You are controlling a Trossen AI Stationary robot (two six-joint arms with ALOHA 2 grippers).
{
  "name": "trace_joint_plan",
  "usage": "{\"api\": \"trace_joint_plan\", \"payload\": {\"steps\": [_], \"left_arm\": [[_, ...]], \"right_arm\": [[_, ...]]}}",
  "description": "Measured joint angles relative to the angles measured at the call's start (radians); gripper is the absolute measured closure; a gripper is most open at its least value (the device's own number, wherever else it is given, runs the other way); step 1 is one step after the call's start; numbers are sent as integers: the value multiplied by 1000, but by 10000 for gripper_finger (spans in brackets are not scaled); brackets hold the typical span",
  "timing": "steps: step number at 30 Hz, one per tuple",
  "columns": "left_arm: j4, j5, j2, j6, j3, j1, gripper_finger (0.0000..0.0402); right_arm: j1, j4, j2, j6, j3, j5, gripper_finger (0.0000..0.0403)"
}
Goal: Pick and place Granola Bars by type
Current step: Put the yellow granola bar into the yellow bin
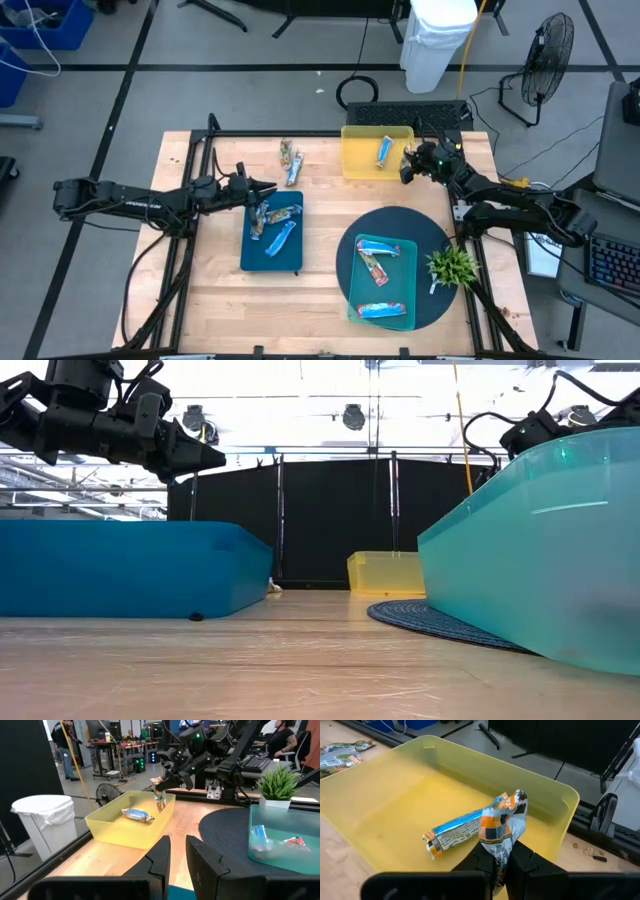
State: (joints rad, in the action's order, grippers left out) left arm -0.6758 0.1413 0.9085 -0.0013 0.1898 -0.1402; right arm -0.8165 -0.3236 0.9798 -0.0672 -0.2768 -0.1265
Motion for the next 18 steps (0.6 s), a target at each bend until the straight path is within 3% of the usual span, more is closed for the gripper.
{"api": "trace_joint_plan", "payload": {"steps": [9,14,18], "left_arm": [[0,0,0,-2,0,0,334],[0,0,0,-6,0,0,334],[0,0,0,-9,0,0,334]], "right_arm": [[0,3,0,-29,0,0,382],[0,-2,0,-28,0,3,346],[0,-61,0,-36,0,82,310]]}}
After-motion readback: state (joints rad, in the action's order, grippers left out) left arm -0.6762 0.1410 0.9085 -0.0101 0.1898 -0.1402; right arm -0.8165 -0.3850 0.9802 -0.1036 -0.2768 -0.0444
